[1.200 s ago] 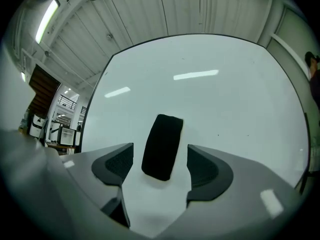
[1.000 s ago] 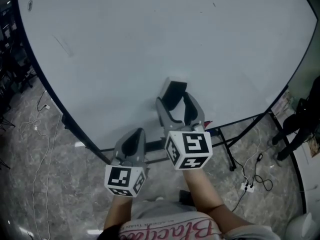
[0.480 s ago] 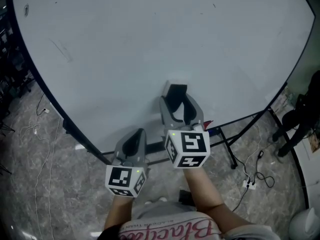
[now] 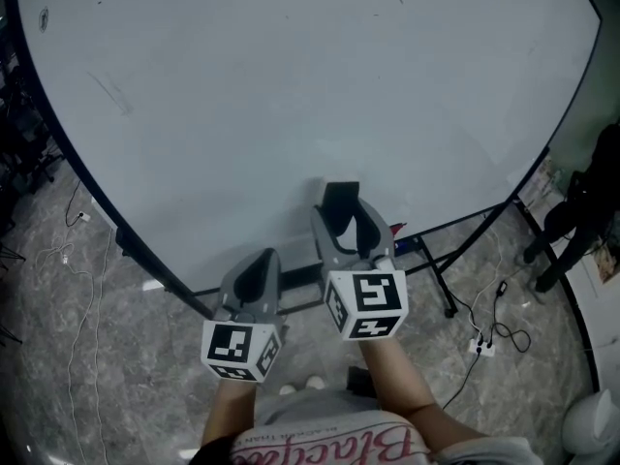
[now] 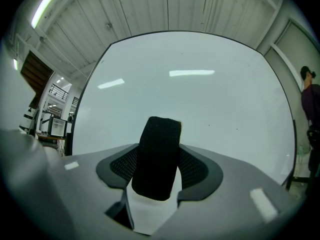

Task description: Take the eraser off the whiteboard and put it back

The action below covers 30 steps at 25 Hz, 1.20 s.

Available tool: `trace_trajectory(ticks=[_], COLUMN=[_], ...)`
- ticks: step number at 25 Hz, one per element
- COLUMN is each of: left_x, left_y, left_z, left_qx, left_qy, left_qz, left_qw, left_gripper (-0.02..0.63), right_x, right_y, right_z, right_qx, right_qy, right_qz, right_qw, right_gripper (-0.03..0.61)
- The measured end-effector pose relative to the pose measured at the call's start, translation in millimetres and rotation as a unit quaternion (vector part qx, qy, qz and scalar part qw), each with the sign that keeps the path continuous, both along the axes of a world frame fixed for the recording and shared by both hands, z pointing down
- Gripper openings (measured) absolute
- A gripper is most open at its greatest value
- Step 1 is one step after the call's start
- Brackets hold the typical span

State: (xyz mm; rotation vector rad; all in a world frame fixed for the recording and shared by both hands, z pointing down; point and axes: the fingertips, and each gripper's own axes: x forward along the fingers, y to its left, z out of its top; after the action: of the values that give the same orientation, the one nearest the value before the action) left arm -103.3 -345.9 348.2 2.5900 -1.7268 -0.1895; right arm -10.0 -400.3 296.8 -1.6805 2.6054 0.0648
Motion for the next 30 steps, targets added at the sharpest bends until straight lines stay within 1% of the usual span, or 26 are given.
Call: trace_trajectory(ticks=[6,15,19,22,26,30], left_x=[12,20,19,18,16,15], left_y=[6,17,17,17,15,14], left_z=[1,-1,-2,-2,-3,-4], left_qx=[0.0,0.007,0.007,0.008,0.01,0.009], left_qy=[-0.001,-0.008,-0.009,-0.024,-0.013,-0.014], left_qz=[0.014,0.024,0.026,0.023,0.024,0.025], left_qw=[0.9999,0.9997,0.9996,0.9994,0.9996,0.9996], left_gripper=[0.0,0.0,0.0,-0.002,0.0,0.0], right_x=[4,7,5,5,5,3], right_y=[26,79,85,85,82,80], right_z=[15,12,11,14,14,12], right_qx=[0.0,0.063,0.072,0.071,0.071,0.074], right_qy=[0.018,0.004,0.001,0.005,0.005,0.007], right_qz=[-0.026,-0.073,-0.076,-0.075,-0.073,-0.072], right_qw=[0.999,0.995,0.995,0.995,0.995,0.995], right_gripper=[0.244,0.242,0.242,0.242,0.242,0.242])
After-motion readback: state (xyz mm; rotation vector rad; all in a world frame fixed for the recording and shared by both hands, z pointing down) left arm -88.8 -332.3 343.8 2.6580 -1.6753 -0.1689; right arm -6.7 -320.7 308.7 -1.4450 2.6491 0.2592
